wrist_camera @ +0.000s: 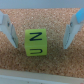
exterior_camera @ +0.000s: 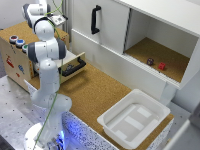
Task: Take the yellow block and turn it right
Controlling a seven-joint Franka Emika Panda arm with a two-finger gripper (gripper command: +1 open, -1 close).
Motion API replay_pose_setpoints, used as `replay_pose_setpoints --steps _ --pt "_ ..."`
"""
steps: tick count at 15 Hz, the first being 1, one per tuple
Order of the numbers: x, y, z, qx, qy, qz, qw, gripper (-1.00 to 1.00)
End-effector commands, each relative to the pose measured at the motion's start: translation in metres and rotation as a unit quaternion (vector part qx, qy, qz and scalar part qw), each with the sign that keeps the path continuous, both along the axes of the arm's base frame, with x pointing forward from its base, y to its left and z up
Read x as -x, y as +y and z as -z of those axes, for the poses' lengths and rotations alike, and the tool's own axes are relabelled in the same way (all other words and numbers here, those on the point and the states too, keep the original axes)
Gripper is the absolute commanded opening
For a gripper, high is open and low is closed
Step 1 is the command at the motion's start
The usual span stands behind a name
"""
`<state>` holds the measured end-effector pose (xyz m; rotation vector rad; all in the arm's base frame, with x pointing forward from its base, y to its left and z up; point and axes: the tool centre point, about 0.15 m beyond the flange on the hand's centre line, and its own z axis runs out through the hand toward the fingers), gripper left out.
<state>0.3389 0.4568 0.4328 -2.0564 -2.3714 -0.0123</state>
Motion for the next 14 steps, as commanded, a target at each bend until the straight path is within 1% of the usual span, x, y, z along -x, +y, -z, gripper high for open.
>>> replay_pose_setpoints --steps 1,3,7,8,9,10,11,13,14 --pt "0.001 -0.018 0.006 -0.023 -0.014 0.004 1.000 -1.00" --pt "0.002 -0.021 0.003 -0.019 -0.005 0.003 1.000 -1.00" --pt "0.010 -0.025 -0.021 -0.040 0.007 -0.003 0.999 -1.00" --pt "0.013 -0.025 -0.026 -0.040 0.009 -0.006 0.999 -1.00" --pt "0.015 -0.025 -0.029 -0.035 0.009 -0.006 0.999 -1.00" --pt "0.015 -0.026 -0.029 -0.028 0.014 0.007 0.999 -1.00" --pt "0.014 -0.026 -0.029 -0.018 0.014 0.025 0.999 -1.00" --pt "0.006 -0.023 -0.030 -0.001 0.017 0.096 0.995 -1.00" --pt "0.002 -0.021 -0.030 0.007 0.024 0.137 0.990 -1.00"
